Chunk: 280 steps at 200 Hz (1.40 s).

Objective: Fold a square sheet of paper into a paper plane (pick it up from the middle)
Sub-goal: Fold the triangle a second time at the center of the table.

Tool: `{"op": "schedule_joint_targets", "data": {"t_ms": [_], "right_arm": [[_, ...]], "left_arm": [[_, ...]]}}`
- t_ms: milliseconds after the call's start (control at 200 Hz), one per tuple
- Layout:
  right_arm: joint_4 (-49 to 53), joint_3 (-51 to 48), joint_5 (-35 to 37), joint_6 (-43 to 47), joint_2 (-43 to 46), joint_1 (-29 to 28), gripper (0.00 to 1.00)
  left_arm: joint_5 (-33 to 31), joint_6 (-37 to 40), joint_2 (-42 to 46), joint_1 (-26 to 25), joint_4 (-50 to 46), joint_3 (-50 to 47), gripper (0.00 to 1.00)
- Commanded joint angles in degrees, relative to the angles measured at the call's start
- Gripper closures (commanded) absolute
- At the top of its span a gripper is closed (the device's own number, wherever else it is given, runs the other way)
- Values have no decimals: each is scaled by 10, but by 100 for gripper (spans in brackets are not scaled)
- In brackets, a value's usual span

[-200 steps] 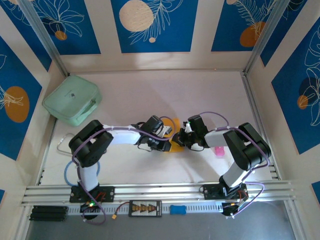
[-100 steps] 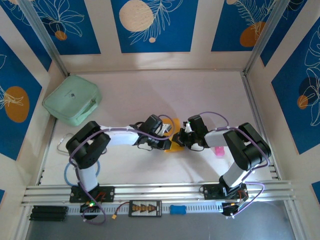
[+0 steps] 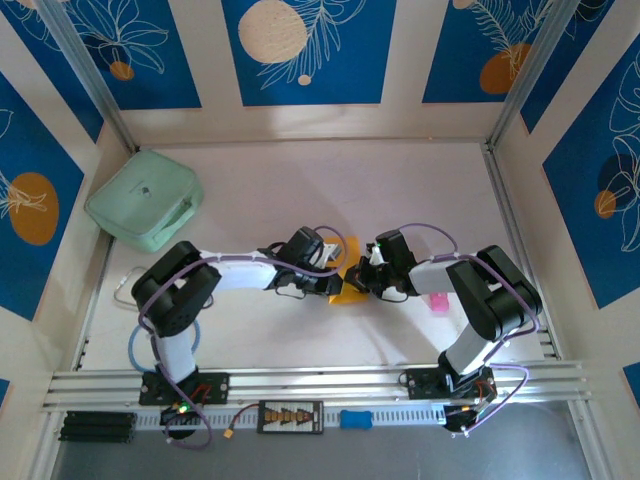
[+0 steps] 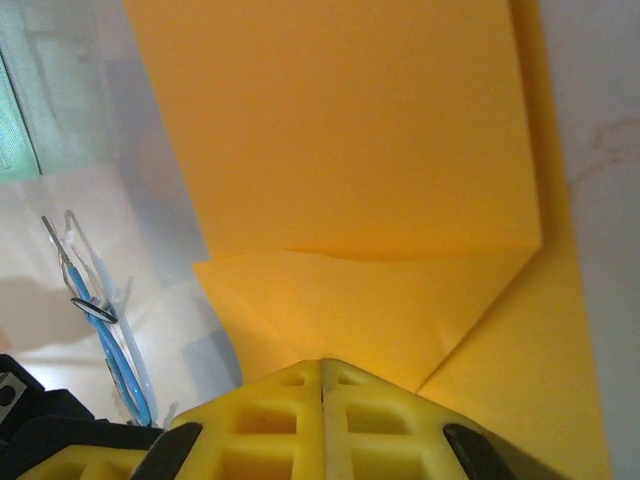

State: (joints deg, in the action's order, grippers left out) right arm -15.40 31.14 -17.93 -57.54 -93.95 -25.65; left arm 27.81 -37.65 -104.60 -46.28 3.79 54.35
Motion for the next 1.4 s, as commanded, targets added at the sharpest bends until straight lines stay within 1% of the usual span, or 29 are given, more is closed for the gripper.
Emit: {"op": "schedule_joint_targets", "data": {"t_ms": [0, 220, 605, 1395], "right_arm": [[78, -10, 40, -6, -14, 0, 100], [80, -10, 40, -5, -15, 0, 100], [82, -12, 42, -5, -15, 2, 100], [85, -14, 44, -7, -10, 1, 100]], "left_arm": [[4, -9, -14, 7, 11, -6, 98], [-1, -9, -26, 9, -6, -3, 98], [7, -7, -22, 10, -29, -29, 98], [-6, 31, 39, 9, -76, -72, 98]]}}
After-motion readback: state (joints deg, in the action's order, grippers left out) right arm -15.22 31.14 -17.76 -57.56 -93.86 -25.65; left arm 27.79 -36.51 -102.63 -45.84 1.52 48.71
